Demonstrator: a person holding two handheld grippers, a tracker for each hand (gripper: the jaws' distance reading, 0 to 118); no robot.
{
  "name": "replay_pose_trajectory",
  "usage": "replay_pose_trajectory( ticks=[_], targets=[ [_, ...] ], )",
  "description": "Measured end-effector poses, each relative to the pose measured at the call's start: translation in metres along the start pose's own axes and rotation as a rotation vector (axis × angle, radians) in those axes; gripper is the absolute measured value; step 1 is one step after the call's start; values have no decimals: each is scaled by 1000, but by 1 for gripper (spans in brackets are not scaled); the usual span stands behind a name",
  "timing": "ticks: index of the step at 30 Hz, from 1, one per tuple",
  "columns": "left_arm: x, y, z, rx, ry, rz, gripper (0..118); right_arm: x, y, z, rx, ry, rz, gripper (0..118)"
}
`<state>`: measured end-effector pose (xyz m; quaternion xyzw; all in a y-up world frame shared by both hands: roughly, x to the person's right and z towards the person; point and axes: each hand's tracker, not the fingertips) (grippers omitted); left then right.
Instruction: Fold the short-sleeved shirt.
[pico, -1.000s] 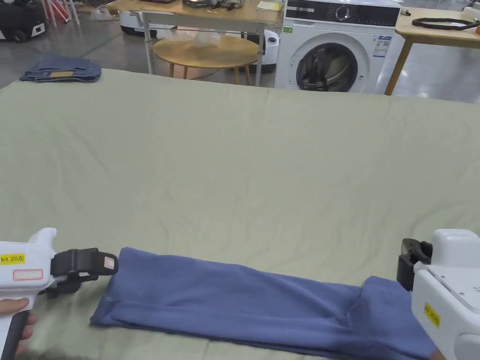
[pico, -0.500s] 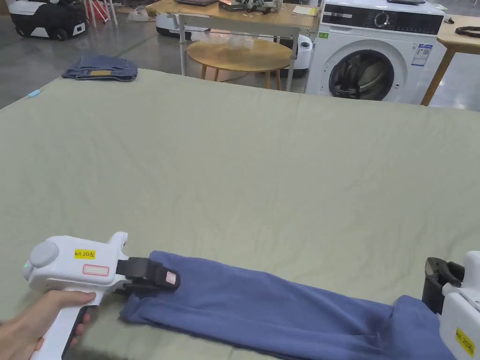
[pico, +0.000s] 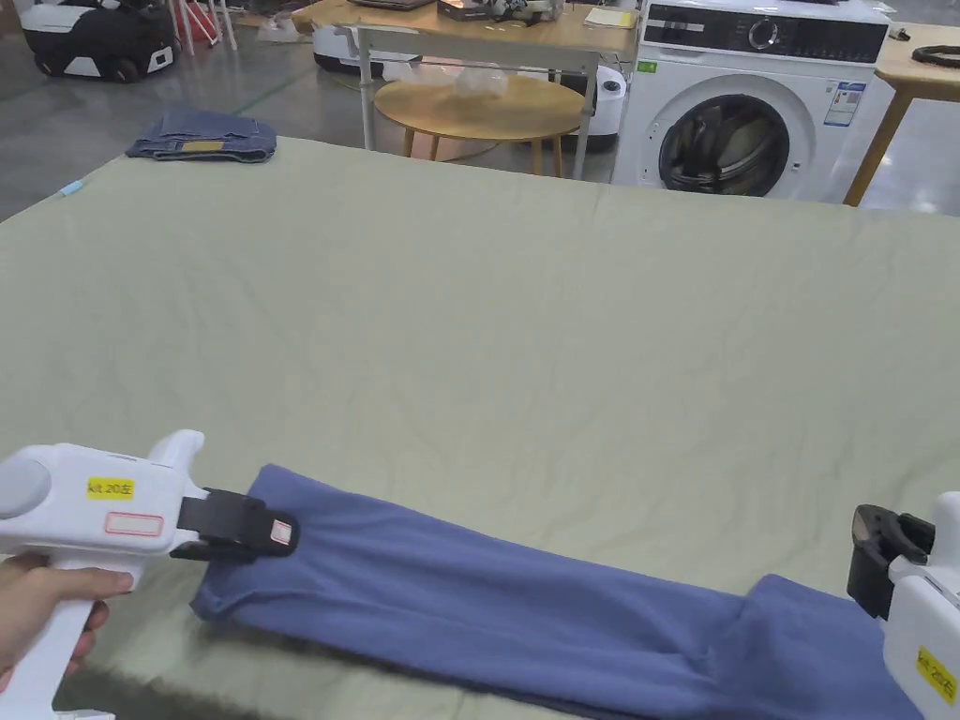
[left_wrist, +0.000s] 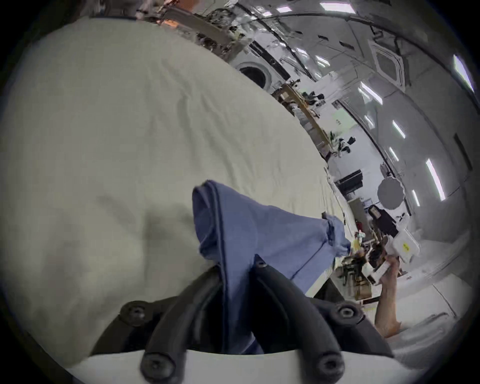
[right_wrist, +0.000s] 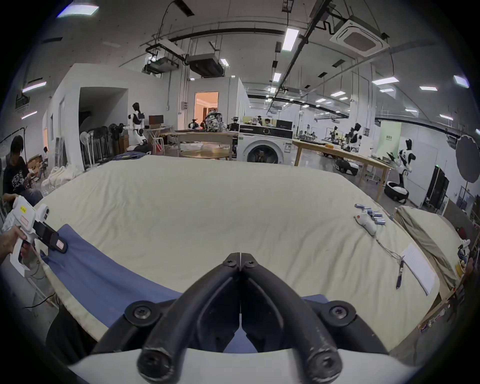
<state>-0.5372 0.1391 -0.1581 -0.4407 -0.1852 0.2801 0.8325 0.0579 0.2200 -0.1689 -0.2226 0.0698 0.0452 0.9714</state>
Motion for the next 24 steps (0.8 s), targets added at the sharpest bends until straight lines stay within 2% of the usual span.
replay_pose_trajectory(
  ticks=[6,9,13,19,24],
  targets=[
    [-20,10,56,57,80,94,2,-3,-2,-2,-2,6,-2,0],
    [-42,22,76,90,175,120,2,-6,-1,-3,-1,13,-3,0],
    [-13,15,86,85,192,82,2,-10,0,-4,-1,23,3,0],
    [28,11,57,41,154,-1,2,-11,1,-6,-7,38,12,0],
    [94,-5,-4,-14,121,-120,2,-10,2,-1,-7,44,19,0]
  ],
)
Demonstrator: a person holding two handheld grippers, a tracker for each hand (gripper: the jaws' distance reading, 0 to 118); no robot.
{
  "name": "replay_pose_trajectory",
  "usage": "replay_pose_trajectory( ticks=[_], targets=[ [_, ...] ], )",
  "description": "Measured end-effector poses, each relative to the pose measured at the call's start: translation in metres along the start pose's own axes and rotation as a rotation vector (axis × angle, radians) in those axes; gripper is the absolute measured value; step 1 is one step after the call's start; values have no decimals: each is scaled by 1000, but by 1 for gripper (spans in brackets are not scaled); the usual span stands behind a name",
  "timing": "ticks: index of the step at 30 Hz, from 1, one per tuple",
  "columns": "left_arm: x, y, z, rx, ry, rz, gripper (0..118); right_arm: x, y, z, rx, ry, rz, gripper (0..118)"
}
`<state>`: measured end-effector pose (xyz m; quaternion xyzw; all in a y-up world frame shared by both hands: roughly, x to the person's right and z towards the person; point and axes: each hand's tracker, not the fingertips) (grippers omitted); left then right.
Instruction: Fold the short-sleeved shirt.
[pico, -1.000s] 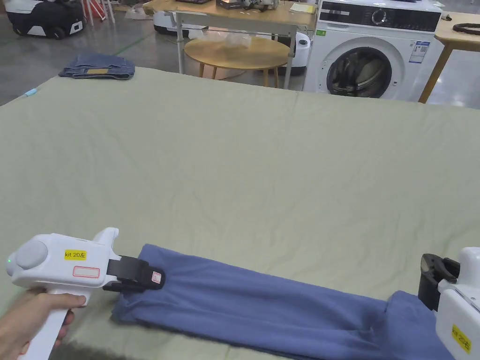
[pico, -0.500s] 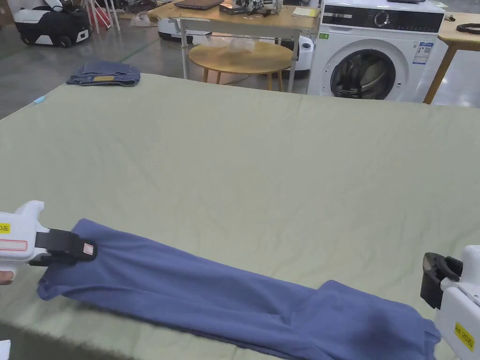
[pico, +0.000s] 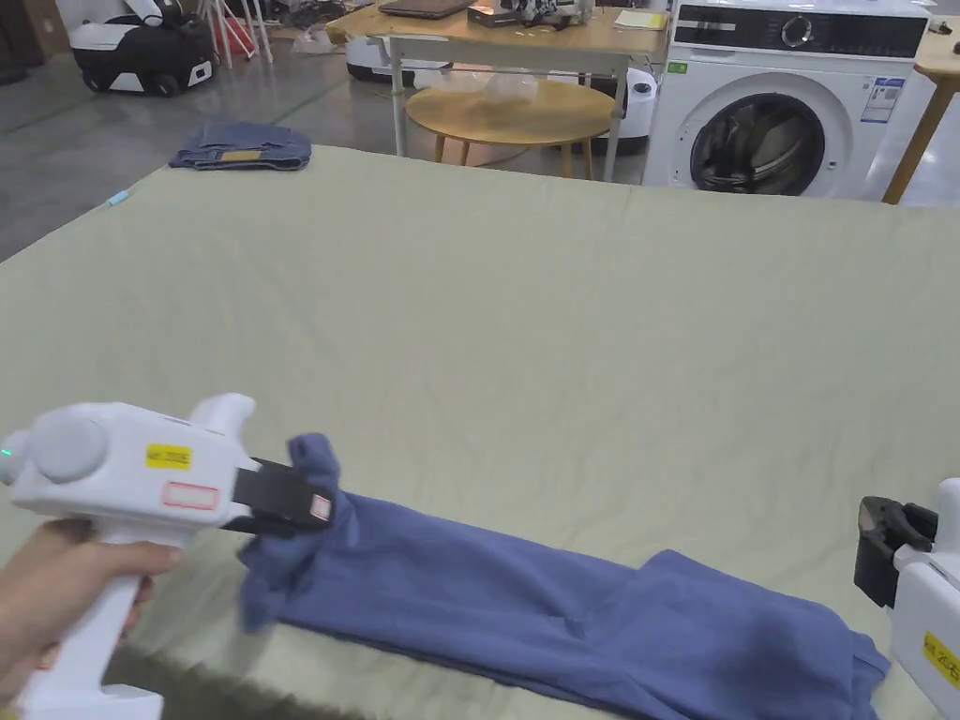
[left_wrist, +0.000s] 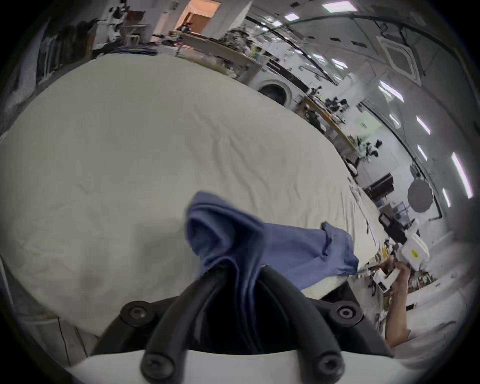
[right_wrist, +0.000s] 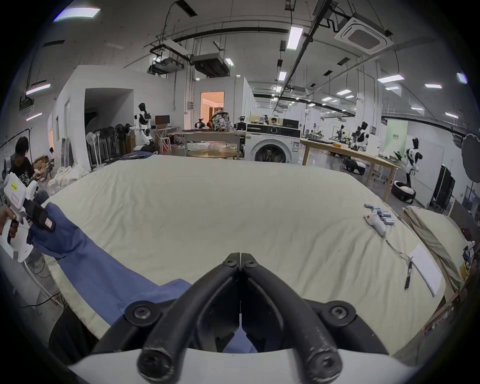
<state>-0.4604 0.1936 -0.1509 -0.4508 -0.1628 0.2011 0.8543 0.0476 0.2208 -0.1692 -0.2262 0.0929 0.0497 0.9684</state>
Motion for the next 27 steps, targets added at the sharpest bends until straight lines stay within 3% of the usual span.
replay_pose_trajectory(
  ticks=[1,7,11,13,14,15,16,17,18,19,23,25,26,27],
  targets=[
    [13,-2,-13,23,-3,-51,2,1,0,2,4,-16,19,0],
    [45,-11,-98,-49,-46,7,2,17,1,16,63,-58,17,0],
    [54,-14,-109,-64,-30,-7,3,21,4,27,123,-115,41,0],
    [55,-10,-98,-83,-74,-31,18,24,6,29,134,-111,24,0],
    [54,-10,-88,-69,-88,-24,33,25,6,28,135,-109,15,0],
    [61,-9,-73,-67,-78,-32,75,25,6,27,133,-103,10,0],
    [60,-8,-61,-33,-55,-54,96,24,5,26,130,-100,9,0],
    [55,-6,-49,4,-50,-66,104,23,5,26,128,-97,9,0],
    [48,-4,-41,6,-51,-52,104,21,3,24,127,-94,8,0],
    [44,-2,-34,27,-16,-28,114,19,2,23,122,-88,3,0],
    [8,-1,-46,-26,-62,190,114,12,-4,20,105,-63,-13,0],
    [11,-7,-59,-12,-96,143,111,10,-7,19,92,-56,-9,0],
    [18,-9,-66,-28,-127,110,104,10,-8,18,86,-57,-5,0],
    [28,-12,-73,-34,-151,93,85,10,-9,17,79,-57,-3,0]
  ],
)
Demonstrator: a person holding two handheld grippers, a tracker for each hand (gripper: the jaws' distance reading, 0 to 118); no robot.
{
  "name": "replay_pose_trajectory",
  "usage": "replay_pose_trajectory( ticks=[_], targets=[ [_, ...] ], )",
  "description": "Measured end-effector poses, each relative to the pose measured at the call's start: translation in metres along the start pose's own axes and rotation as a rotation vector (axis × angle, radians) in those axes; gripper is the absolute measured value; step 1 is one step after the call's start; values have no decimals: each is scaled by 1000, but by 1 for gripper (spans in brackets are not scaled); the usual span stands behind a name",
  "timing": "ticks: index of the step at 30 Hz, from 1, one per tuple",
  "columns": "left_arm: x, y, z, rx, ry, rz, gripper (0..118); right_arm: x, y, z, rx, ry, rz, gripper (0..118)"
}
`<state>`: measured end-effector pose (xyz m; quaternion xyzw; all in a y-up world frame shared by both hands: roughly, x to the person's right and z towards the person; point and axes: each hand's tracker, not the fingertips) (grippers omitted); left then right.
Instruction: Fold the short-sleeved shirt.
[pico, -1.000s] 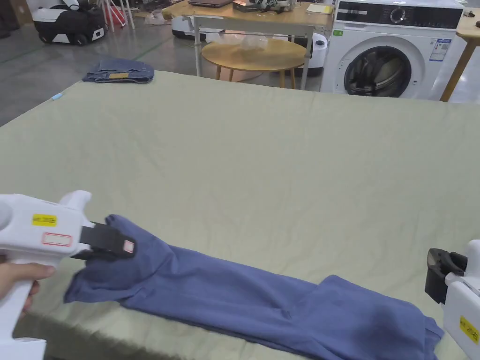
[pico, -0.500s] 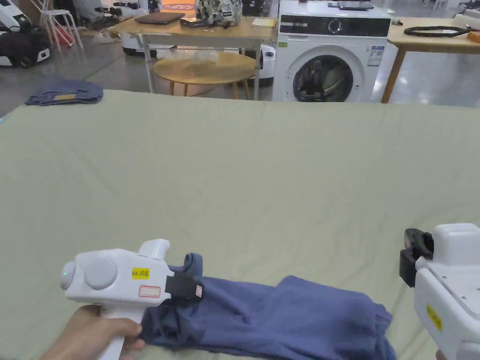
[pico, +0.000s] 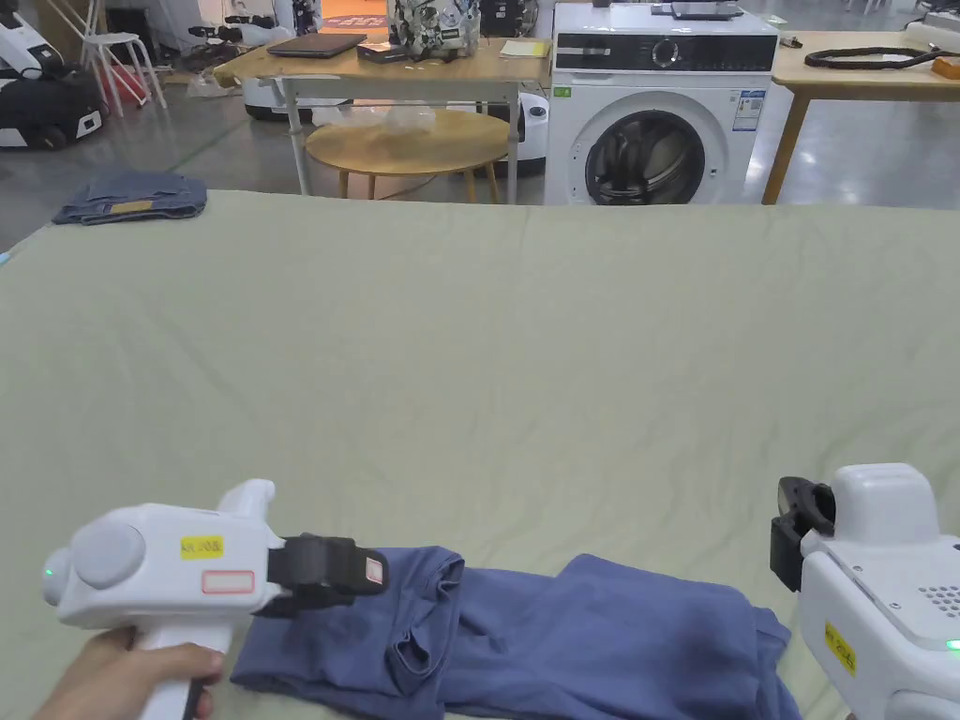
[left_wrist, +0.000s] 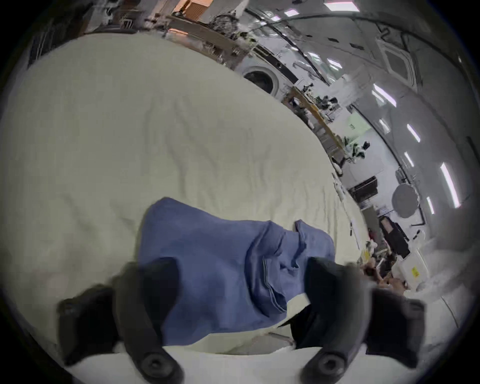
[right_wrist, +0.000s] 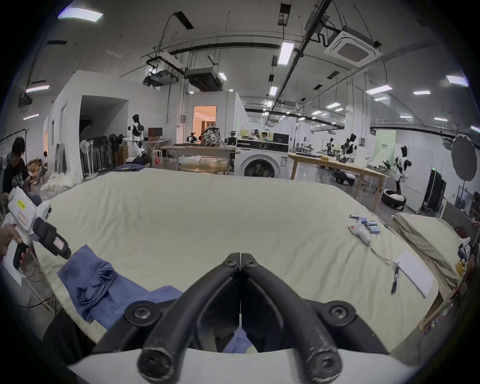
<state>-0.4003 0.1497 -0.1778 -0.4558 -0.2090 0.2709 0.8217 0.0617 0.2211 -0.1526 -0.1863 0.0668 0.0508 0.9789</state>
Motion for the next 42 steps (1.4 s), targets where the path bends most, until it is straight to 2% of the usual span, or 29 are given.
replay_pose_trajectory(
  ticks=[1,2,4,6,9,10,12,18,25,27,28,30,32,35,39,40,41,42],
  targets=[
    [7,-1,-10,-21,-24,-22,71,1,-1,0,-5,-3,-2,0],
    [12,-2,-23,-36,-30,-44,63,2,-1,0,-9,-5,-6,0],
    [26,-5,-49,-84,119,-65,61,5,-2,1,-12,-5,-14,0],
    [25,-8,-69,-89,174,-43,48,7,-1,6,-8,-14,-10,0],
    [21,-4,-85,-70,145,-5,26,12,-2,12,3,-24,-8,0],
    [26,-3,-87,-69,126,-6,25,13,-1,12,5,-30,-10,0],
    [34,-3,-90,-89,94,-66,25,14,-1,11,4,-27,-20,0],
    [34,-1,-69,-34,-95,5,25,10,-3,5,-12,-2,-39,0],
    [52,-6,-58,-45,-101,14,25,1,0,3,-9,20,-44,0],
    [57,-8,-56,-58,-175,10,25,1,2,4,-3,21,-40,0],
    [61,-10,-55,-60,-194,6,29,1,3,5,-1,23,-37,0],
    [67,-10,-45,-32,-206,-43,67,2,4,7,5,22,-34,0],
    [69,-5,-34,-25,-150,-72,66,5,5,7,7,15,-35,0],
    [56,4,-5,-15,-164,-53,66,9,6,8,12,7,-45,0],
    [3,14,44,91,-93,-12,65,11,6,9,18,2,-57,0],
    [-3,14,55,120,-77,-7,52,11,6,9,19,2,-58,0],
    [-13,14,64,129,-24,1,23,11,6,8,20,3,-58,0],
    [-26,16,72,152,-3,30,0,10,6,8,20,3,-58,0]
  ],
)
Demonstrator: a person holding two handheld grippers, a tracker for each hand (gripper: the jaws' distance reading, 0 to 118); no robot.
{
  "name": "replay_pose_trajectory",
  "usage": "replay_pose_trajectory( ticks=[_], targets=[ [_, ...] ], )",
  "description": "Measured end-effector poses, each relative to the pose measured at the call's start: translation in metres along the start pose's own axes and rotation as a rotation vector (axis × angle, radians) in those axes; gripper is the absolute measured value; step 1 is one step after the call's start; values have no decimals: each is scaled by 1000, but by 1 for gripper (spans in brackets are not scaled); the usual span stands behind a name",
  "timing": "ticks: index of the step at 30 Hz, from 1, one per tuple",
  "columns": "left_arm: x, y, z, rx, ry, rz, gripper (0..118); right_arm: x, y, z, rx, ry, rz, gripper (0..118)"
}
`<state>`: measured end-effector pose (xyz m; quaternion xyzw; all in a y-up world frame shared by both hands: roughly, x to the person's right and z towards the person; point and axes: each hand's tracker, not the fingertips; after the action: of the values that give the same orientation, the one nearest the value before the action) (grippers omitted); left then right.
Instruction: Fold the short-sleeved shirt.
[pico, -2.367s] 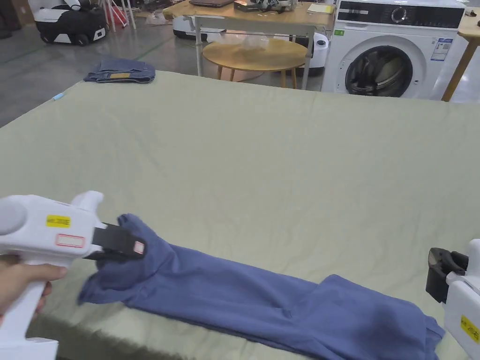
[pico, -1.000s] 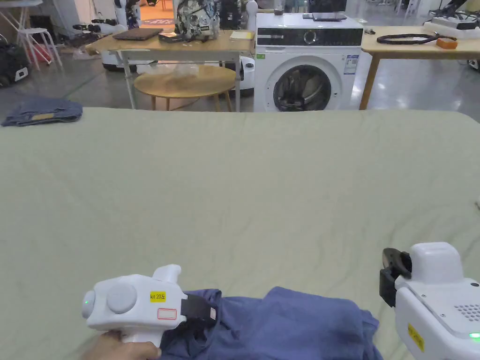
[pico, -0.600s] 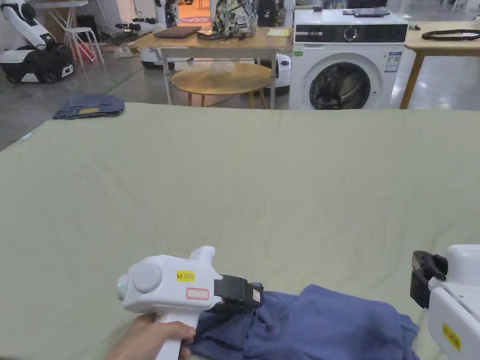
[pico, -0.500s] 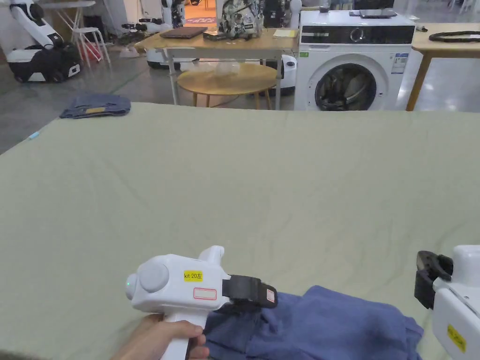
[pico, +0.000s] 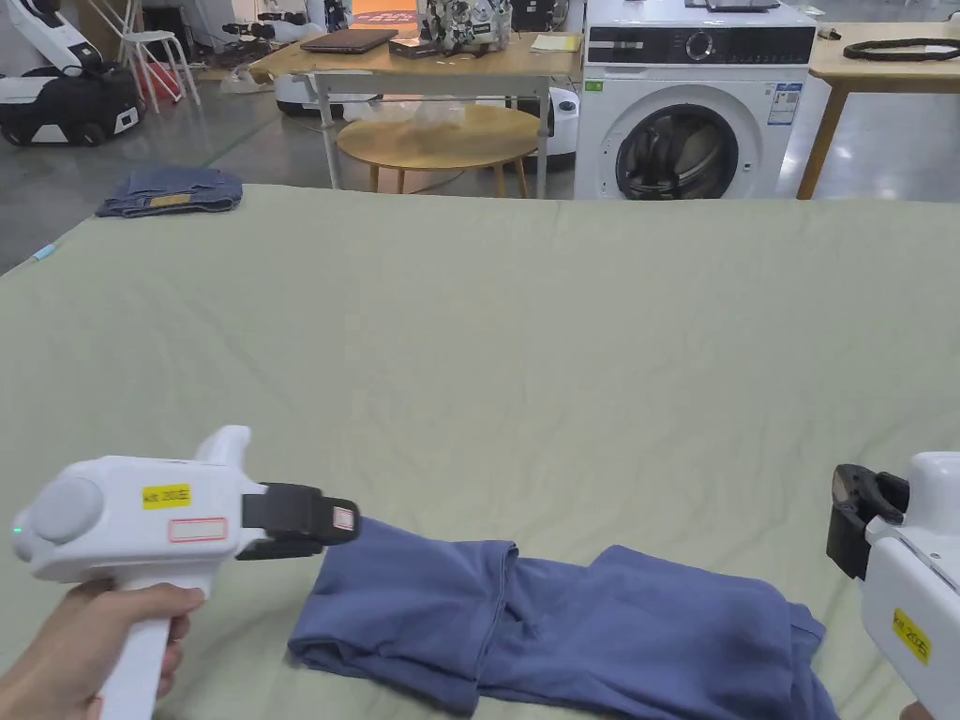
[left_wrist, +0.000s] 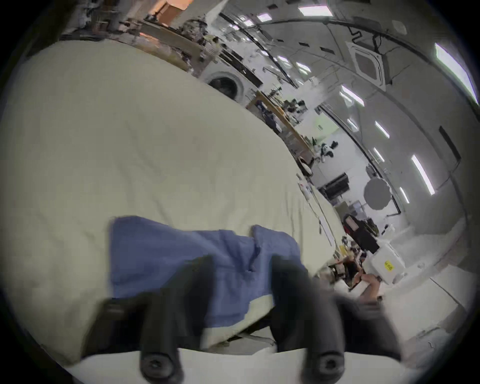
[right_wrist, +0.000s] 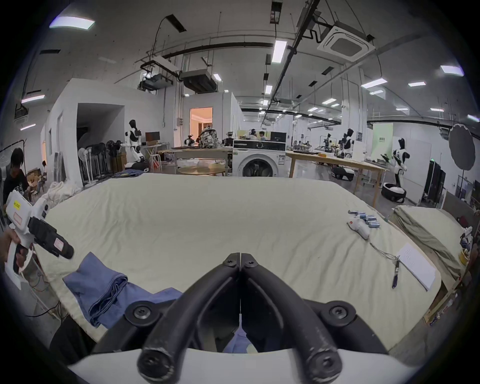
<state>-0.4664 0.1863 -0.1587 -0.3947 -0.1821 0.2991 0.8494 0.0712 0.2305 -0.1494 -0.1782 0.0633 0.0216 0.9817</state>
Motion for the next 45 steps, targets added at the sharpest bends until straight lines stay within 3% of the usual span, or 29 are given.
replay_pose_trajectory(
  ticks=[4,11,12,14,15,18,21,24,26,27,28,29,30,32,34,37,45],
  targets=[
    [-30,9,13,-31,105,-55,0,-8,0,-3,-9,7,17,0],
    [-75,5,-10,-116,-2,5,0,-17,1,-5,-18,13,42,0],
    [-80,4,-17,-131,-32,15,15,-18,1,-5,-18,8,46,0],
    [-76,0,-29,-82,-88,77,94,-19,1,-5,-19,7,55,0],
    [-74,-8,-37,-127,-119,114,118,-19,1,-5,-18,3,57,0],
    [-84,-8,-63,-217,-145,199,118,-19,2,-5,-21,1,50,0],
    [-77,-10,-80,-176,-240,137,118,-18,1,-4,-23,-1,49,0],
    [-78,-16,-95,-253,-370,258,118,-17,-2,-2,-30,-2,44,0],
    [-73,-22,-94,-220,-338,222,116,-14,-4,-2,-35,-6,40,0],
    [-75,-24,-91,-202,-329,202,105,-13,-5,0,-35,-5,38,0],
    [-81,-26,-91,-192,-299,209,79,-12,-6,1,-36,-5,37,0],
    [-86,-28,-92,-185,-211,226,38,-11,-6,2,-37,-8,35,0],
    [-96,-32,-90,-189,-192,239,6,-9,-6,2,-37,-13,36,0],
    [-106,-37,-84,-172,-273,288,6,-7,-7,2,-40,-17,33,0],
    [-89,-33,-66,-117,-214,222,6,-5,-7,1,-40,-23,27,0],
    [-78,-26,-42,-120,-236,222,6,-5,-6,0,-44,-19,21,0],
    [-105,26,57,38,70,214,6,-11,-6,-5,-34,3,14,0]
  ],
)
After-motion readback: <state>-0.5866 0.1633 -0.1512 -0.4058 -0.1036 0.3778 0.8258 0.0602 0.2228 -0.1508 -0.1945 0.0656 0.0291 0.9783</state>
